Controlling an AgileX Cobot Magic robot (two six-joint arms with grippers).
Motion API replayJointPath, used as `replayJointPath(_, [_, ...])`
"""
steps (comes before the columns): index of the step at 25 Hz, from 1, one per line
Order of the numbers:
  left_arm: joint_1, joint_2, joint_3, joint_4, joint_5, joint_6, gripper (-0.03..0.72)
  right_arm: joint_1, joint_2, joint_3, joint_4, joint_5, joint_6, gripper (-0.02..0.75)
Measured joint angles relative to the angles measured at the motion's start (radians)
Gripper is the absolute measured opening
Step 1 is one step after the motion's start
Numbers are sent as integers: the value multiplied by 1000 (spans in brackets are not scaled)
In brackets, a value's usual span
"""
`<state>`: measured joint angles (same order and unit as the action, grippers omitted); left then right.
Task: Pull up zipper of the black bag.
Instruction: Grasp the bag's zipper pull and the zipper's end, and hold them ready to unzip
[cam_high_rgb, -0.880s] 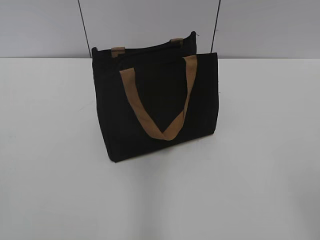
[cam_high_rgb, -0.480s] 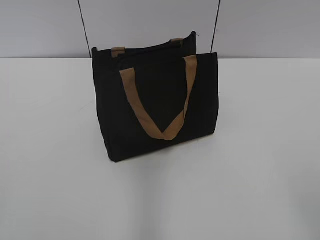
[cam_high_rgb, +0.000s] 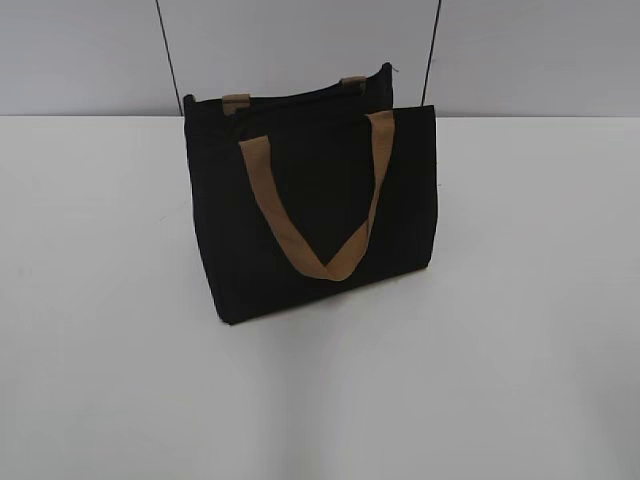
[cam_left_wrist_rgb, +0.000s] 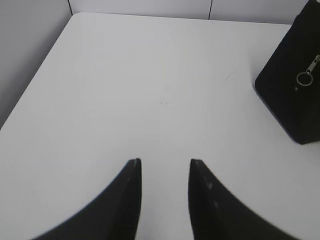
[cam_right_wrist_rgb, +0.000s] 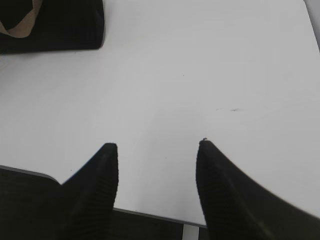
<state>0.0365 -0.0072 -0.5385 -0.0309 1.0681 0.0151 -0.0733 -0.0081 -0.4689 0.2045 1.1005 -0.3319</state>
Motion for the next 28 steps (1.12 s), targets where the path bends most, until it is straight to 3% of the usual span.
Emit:
replayJointPath(5, [0, 0, 0, 0, 0, 0, 258, 0, 0, 0, 1, 0, 0, 389])
replayJointPath(10, [0, 0, 0, 1, 0, 0, 520, 0, 0, 0, 1, 0, 0, 496])
replayJointPath(13, [0, 0, 0, 9, 0, 0, 598, 0, 0, 0, 1, 0, 0, 571])
replayJointPath(21, [-15, 30, -26, 19, -229, 0, 605, 0, 0, 0, 2, 0, 0, 536])
replayJointPath(28, [-159, 179, -22, 20, -581, 105, 578, 0, 0, 0, 4, 0, 0, 522])
